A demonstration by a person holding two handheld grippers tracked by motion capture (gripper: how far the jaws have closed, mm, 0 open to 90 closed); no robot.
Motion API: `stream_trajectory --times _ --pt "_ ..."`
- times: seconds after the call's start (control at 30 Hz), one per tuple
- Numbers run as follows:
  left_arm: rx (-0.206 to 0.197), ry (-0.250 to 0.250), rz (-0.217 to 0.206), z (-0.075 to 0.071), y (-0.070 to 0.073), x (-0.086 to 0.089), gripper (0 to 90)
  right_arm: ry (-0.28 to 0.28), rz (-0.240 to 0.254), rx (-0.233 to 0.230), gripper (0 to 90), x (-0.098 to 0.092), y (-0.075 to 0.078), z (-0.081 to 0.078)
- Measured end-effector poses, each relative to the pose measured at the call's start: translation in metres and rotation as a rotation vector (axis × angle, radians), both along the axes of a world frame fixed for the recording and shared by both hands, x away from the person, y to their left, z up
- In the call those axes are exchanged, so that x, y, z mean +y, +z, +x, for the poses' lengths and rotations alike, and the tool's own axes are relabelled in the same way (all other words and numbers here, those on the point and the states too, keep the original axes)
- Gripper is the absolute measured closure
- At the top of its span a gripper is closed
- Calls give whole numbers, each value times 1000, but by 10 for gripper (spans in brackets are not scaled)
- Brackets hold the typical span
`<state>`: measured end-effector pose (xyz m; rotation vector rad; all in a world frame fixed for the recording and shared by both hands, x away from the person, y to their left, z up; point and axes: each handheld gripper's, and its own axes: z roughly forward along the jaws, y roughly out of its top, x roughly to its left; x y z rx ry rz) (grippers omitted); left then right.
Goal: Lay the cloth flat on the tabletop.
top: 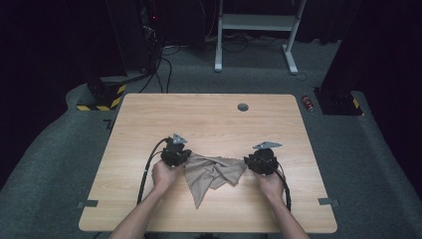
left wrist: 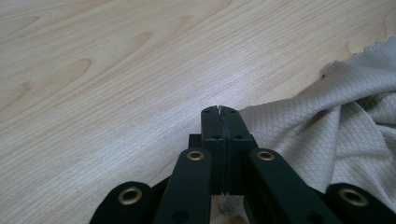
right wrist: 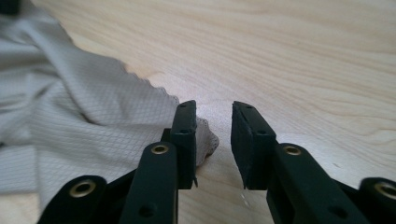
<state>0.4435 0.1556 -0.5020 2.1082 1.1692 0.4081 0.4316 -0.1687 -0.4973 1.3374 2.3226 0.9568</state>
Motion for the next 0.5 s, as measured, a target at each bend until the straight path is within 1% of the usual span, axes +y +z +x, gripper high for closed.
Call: stream_trajectory --times 0.03,0.07,0.1,0.13,0.17,0.2,0.23,0.27,0.3,0.33,0.37,0.4,0.43,0.47,0.5 --pt "5 -3 2 0 -1 -1 895 -2 -11 9 696 3 -2 1" --pt "5 -3 2 0 -1 -1 895 -2 -11 9 696 3 -2 1" --pt "6 -12 16 0 -1 -1 896 14 -43 23 694 9 -7 3" --pt "6 -14 20 0 -1 -1 896 16 -65 25 698 12 -9 4" --pt "6 -14 22 1 0 -1 896 20 -85 17 714 14 -11 3" --pt "8 -12 16 1 0 -1 896 26 -102 7 740 15 -11 3" --pt "6 -9 12 1 1 -1 897 33 -104 12 780 17 -10 3" --pt "2 -8 13 1 1 -1 896 51 -114 15 837 19 -10 3" --pt "-1 -9 11 1 2 0 896 79 -137 12 885 21 -9 3" --pt "-3 -6 7 1 2 -1 897 93 -168 7 892 25 -8 2" --pt "-8 -7 13 2 3 -1 896 113 -204 -2 895 28 -7 3" --pt "-9 -11 20 3 4 0 897 111 -221 2 896 30 -5 3" --pt "-11 -12 20 5 7 0 897 124 -235 -14 896 30 -3 5" --pt "-11 -7 8 7 10 0 897 113 -224 -28 896 28 0 7" --pt "-11 -7 8 7 10 0 897 102 -219 -35 896 27 4 9"
